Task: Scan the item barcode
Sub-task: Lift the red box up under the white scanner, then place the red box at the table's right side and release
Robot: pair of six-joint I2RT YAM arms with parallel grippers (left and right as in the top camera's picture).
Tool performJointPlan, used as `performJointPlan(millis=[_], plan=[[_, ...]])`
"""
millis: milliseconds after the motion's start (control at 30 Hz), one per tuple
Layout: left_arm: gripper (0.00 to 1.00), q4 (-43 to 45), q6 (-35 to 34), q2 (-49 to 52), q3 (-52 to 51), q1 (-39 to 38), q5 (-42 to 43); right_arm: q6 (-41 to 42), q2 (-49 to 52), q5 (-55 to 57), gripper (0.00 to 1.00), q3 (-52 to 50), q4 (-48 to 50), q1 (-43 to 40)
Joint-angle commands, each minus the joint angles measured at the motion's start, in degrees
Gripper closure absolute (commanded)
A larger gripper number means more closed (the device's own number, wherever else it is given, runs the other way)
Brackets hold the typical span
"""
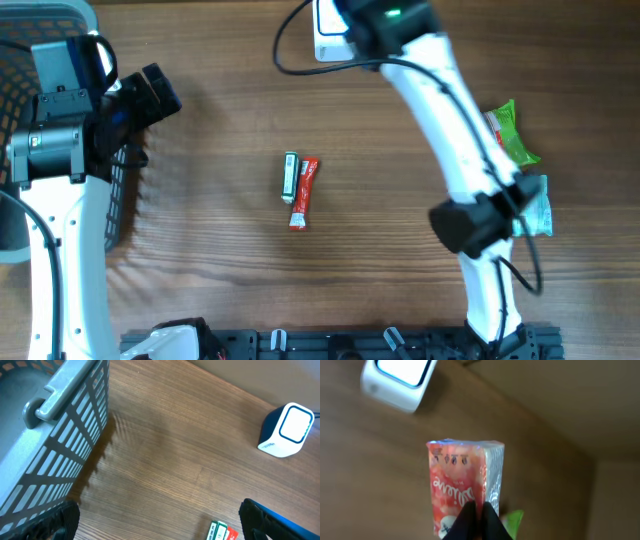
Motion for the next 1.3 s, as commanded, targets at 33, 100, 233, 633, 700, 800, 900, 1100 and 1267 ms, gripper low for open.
performJointPlan(millis=[33,100,233,633,700,800,900,1100,1267], plan=[[0.0,0.13,1.16,-0.39,0.55,0.22,-0.37,11.1,1.55,-15.23,0.95,-1.11,-9.64,-6.71],[0.0,0.13,1.16,-0.39,0.55,0.22,-0.37,11.52,1.6,-18.6,0.95,-4.87,-9.53,-9.07],[0.0,0.13,1.16,-0.39,0.55,0.22,-0.35,12.59,1.6,-18.82,0.96,-14.21,-8.48,-12.76],[0.0,0.13,1.16,-0.39,0.55,0.22,-0.37,15.15,1.38,-17.46,0.82,-30.95,-7.89,-14.82],[0.0,0.13,1.16,-0.39,0.55,0.22,-0.35,16.65,1.38,-14.91,0.67,-32.41,-7.02,-14.93],[0.0,0.13,1.16,-0.39,0.55,0.22,-0.35,18.14,1.4,-12.68,0.43,-33.07,-7.02,-14.93],[0.0,0.13,1.16,-0.39,0.55,0.22,-0.37,18.08,1.38,-12.74,0.26,-33.07,-6.56,-14.93],[0.0,0.13,1.16,-0.39,0.55,0.22,-0.37,13.16,1.38,-21.53,0.18,-33.05,-3.08,-14.91],[0.0,0.13,1.16,-0.39,0.55,0.22,-0.37,13.4,1.38,-33.73,0.0,-33.05,2.25,-14.91]])
